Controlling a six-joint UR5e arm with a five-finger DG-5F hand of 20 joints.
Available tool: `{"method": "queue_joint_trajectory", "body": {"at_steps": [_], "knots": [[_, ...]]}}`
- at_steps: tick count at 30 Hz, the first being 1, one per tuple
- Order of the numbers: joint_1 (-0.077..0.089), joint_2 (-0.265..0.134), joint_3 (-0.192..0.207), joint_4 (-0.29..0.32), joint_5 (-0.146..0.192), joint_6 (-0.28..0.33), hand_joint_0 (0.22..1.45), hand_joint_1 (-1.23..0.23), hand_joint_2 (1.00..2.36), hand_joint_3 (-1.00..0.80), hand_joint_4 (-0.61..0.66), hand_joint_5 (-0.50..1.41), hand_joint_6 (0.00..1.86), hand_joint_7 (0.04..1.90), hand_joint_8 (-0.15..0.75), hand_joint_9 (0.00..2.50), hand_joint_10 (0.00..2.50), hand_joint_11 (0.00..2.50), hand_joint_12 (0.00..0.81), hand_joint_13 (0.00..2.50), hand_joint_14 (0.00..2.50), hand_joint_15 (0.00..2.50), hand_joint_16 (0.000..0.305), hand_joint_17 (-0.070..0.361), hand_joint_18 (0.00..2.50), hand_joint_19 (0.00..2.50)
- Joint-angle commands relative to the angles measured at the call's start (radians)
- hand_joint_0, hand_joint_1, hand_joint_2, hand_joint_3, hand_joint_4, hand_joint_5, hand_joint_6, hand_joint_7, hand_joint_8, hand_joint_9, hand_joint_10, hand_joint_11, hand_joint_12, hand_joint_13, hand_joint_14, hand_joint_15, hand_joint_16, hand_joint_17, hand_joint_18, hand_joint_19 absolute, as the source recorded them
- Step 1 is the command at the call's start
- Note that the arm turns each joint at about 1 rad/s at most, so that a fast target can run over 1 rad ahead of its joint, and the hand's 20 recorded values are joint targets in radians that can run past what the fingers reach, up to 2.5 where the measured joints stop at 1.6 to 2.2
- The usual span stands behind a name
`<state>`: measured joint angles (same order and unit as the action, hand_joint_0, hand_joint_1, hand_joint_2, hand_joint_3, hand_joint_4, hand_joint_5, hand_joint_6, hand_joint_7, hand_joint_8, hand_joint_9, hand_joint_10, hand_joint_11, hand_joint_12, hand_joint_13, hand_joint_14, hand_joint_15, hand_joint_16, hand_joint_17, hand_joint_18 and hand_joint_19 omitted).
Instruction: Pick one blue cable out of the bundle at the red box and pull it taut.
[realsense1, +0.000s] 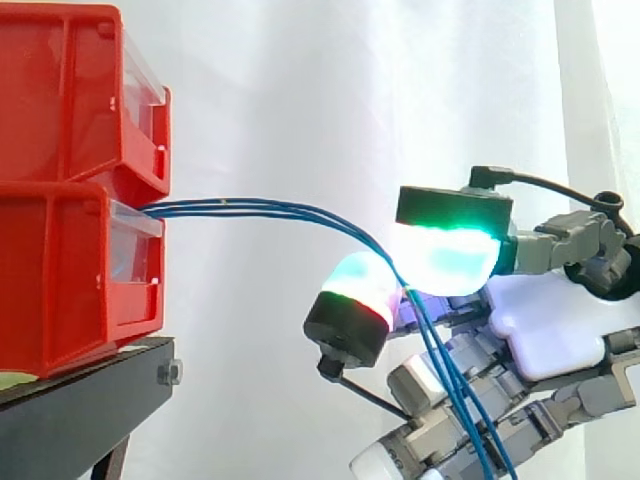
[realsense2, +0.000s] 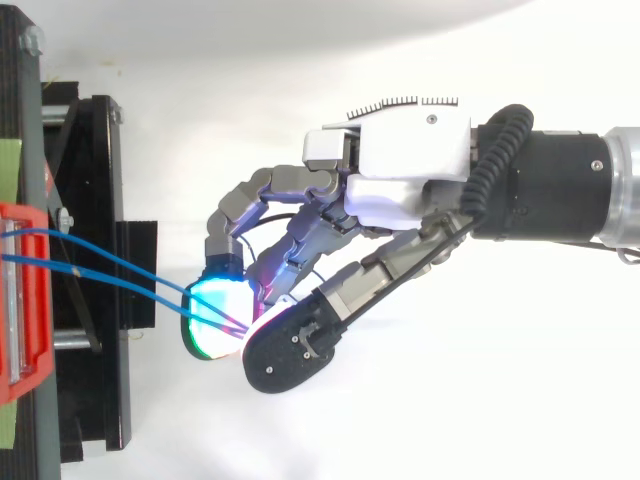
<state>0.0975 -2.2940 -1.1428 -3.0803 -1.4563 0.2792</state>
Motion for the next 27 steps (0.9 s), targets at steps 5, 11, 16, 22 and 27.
{"method": "queue_joint_trajectory", "body": {"at_steps": [5,11,16,22,27], "knots": [[0.001,-0.001,0.0,0.0,-0.001,0.0,0.58,-0.63,1.01,-0.28,-0.06,-0.18,0.95,0.84,0.343,0.87,0.01,0.7,0.395,0.69,0.01,0.33,0.061,0.136,0.48,0.34],[0.001,-0.001,0.0,0.0,-0.001,0.0,0.57,-0.54,1.01,-0.3,-0.06,-0.18,0.94,0.83,0.336,0.88,0.01,0.7,0.391,0.68,0.01,0.34,0.06,0.134,0.45,0.35],[-0.001,0.001,0.0,0.0,-0.001,0.0,0.57,-0.49,1.01,-0.32,-0.04,-0.18,0.93,0.83,0.327,0.88,0.01,0.71,0.382,0.67,0.01,0.34,0.057,0.129,0.43,0.36],[-0.001,0.001,0.0,0.0,-0.001,-0.002,0.57,-0.48,1.01,-0.34,-0.02,-0.18,0.93,0.85,0.318,0.87,0.01,0.72,0.369,0.66,0.01,0.35,0.054,0.122,0.41,0.36],[0.001,0.001,0.0,0.002,-0.001,-0.009,0.57,-0.48,1.01,-0.37,-0.02,-0.18,0.92,0.85,0.319,0.88,0.01,0.72,0.369,0.66,0.01,0.35,0.054,0.122,0.42,0.36]]}}
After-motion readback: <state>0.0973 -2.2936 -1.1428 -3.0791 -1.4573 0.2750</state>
